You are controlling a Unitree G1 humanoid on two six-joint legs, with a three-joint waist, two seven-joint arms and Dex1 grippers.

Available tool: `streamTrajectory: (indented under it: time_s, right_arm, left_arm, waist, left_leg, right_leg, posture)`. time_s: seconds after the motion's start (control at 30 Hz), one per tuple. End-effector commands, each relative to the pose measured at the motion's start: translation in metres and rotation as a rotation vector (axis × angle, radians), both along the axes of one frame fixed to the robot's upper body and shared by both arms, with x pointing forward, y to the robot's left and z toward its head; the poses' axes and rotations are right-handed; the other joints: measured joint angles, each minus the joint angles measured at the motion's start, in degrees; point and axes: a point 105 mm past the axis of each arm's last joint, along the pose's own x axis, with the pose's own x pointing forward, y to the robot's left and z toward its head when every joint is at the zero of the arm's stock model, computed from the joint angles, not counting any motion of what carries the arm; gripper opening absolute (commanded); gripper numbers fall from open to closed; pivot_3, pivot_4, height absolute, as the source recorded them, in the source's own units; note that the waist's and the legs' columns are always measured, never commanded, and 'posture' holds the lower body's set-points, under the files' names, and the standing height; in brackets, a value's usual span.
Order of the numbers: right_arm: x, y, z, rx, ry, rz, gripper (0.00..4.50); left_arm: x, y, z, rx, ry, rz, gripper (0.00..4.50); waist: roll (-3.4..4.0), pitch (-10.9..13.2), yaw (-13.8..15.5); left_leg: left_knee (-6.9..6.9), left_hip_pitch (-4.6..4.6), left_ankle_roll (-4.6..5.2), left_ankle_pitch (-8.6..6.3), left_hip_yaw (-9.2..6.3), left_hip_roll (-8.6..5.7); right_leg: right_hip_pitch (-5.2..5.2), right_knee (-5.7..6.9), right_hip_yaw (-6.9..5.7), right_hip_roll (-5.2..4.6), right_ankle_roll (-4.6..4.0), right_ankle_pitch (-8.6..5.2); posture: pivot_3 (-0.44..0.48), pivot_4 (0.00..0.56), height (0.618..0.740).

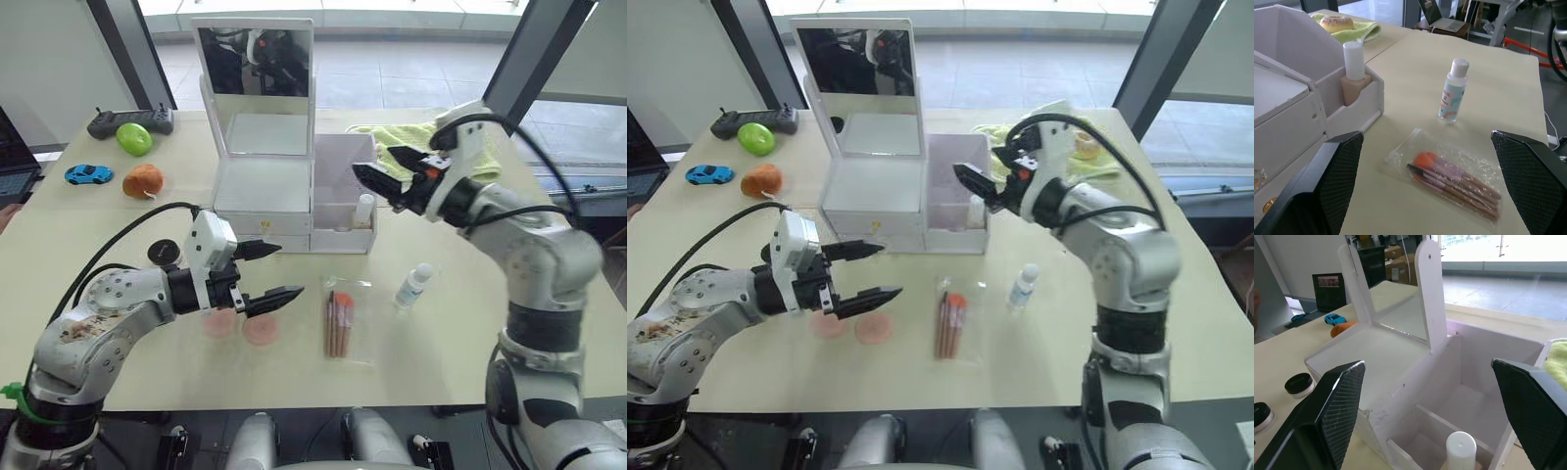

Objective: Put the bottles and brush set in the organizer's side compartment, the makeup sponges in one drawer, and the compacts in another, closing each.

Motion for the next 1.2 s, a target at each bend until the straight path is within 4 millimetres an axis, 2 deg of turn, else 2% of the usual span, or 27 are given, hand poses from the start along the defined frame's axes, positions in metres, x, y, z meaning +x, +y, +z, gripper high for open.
streamTrajectory:
  time_s: [0.03,0.1,0.2,0.3,0.37,0.47,0.53,0.67,0.77,0.8,0.87,1.07,1.2]
  right_arm:
    - [-0.024,-0.029,0.003,-0.024,0.000,-0.008,4.46]
    - [-0.043,-0.057,-0.010,-0.094,0.032,-0.036,4.46]
    - [-0.065,-0.074,-0.027,-0.176,0.090,-0.025,4.46]
    - [-0.081,-0.076,-0.041,-0.210,0.149,0.019,4.46]
    - [-0.086,-0.075,-0.054,-0.245,0.184,0.028,4.46]
    - [-0.084,-0.076,-0.071,-0.264,0.206,-0.001,4.46]
    - [-0.083,-0.078,-0.076,-0.248,0.205,-0.031,4.46]
    - [-0.090,-0.105,-0.083,-0.153,0.201,-0.156,4.46]
    - [-0.112,-0.144,-0.083,-0.127,0.194,-0.259,4.46]
    - [-0.118,-0.152,-0.083,-0.125,0.195,-0.273,4.46]
    - [-0.132,-0.180,-0.084,-0.115,0.222,-0.332,4.46]
    - [-0.150,-0.235,-0.079,-0.135,0.204,-0.506,4.46]
    - [-0.159,-0.251,-0.085,-0.150,0.223,-0.555,4.46]
  left_arm:
    - [-0.007,0.006,0.008,0.027,-0.002,-0.029,4.50]
    - [-0.010,0.010,0.011,0.015,0.010,-0.041,4.50]
    - [-0.021,0.012,0.020,-0.023,-0.001,-0.116,4.50]
    - [-0.032,0.020,0.028,0.033,-0.061,-0.218,4.50]
    - [-0.036,0.030,0.038,0.045,-0.022,-0.259,4.50]
    - [-0.033,0.040,0.054,0.026,0.001,-0.251,4.50]
    - [-0.026,0.048,0.056,0.018,0.007,-0.204,4.50]
    - [-0.001,0.095,0.034,0.002,0.055,0.059,4.50]
    - [0.016,0.167,0.011,0.058,0.059,0.340,4.50]
    - [0.017,0.183,0.007,0.073,0.064,0.392,4.50]
    - [0.015,0.233,-0.002,0.144,0.053,0.570,4.50]
    - [-0.004,0.300,-0.012,0.199,0.052,0.820,4.50]
    - [-0.011,0.331,-0.009,0.191,-0.001,0.987,4.50]
  waist:
    - [-0.06,0.0,0.1]
    - [-0.06,0.0,0.3]
    - [-0.08,0.1,0.2]
    - [-0.13,0.1,-0.6]
    - [-0.16,0.1,-0.7]
    - [-0.16,0.2,-0.4]
    - [-0.16,0.2,-0.2]
    - [-0.16,0.2,0.1]
    - [-0.14,0.2,0.1]
    - [-0.16,0.2,0.1]
    - [-0.35,0.3,0.0]
    - [-0.61,0.4,0.0]
    - [-0.68,0.3,0.3]
  left_leg:
    - [0.00,0.02,0.00,0.00,0.01,0.00]
    - [-0.02,0.01,0.00,0.00,0.03,-0.02]
    - [-0.02,-0.05,0.00,0.00,0.10,-0.06]
    - [-0.13,-0.15,0.00,0.00,0.19,0.03]
    - [-0.18,-0.03,0.00,0.00,0.17,0.05]
    - [-0.13,0.25,0.00,0.00,0.14,0.04]
    - [-0.10,0.23,-0.01,-0.01,0.17,-0.01]
    - [-0.15,0.23,-0.01,-0.01,0.17,-0.02]
    - [-0.17,0.22,-0.01,-0.01,0.17,-0.02]
    - [-0.19,0.24,-0.02,-0.01,0.17,-0.02]
    - [-0.26,0.34,-0.02,-0.02,0.18,0.02]
    - [-0.62,0.52,-0.04,-0.02,0.42,0.11]
    - [-0.79,0.50,-0.03,-0.02,0.55,0.09]
  right_leg:
    - [0.03,-0.04,-0.01,-0.02,0.03,-0.03]
    - [0.05,-0.12,0.00,-0.05,0.11,-0.07]
    - [0.04,-0.19,0.04,-0.10,0.13,-0.08]
    - [0.09,-0.16,0.11,-0.02,0.10,-0.08]
    - [0.09,-0.14,0.11,0.02,-0.17,-0.21]
    - [0.02,-0.11,0.10,0.03,-0.25,-0.27]
    - [0.03,-0.16,0.12,-0.03,-0.24,-0.27]
    - [0.07,-0.20,0.12,-0.05,0.00,-0.17]
    - [0.03,-0.20,0.11,-0.05,-0.02,-0.18]
    - [0.03,-0.20,0.11,-0.06,-0.14,-0.24]
    - [0.00,-0.20,0.08,-0.07,-0.33,-0.35]
    - [-0.39,-0.20,0.05,-0.37,-0.38,-0.36]
    - [-0.57,-0.13,-0.02,-0.47,-0.38,-0.35]
  posture:
    - [0.000,0.150,0.740]
    - [0.000,0.150,0.740]
    - [0.000,0.150,0.740]
    - [0.000,0.150,0.740]
    - [0.000,0.150,0.740]
    - [0.000,0.150,0.740]
    - [0.000,0.150,0.740]
    - [0.000,0.150,0.740]
    - [0.000,0.150,0.740]
    - [0.000,0.150,0.740]
    - [0.000,0.150,0.740]
    - [0.000,0.150,0.740]
    - [0.000,0.150,0.740]
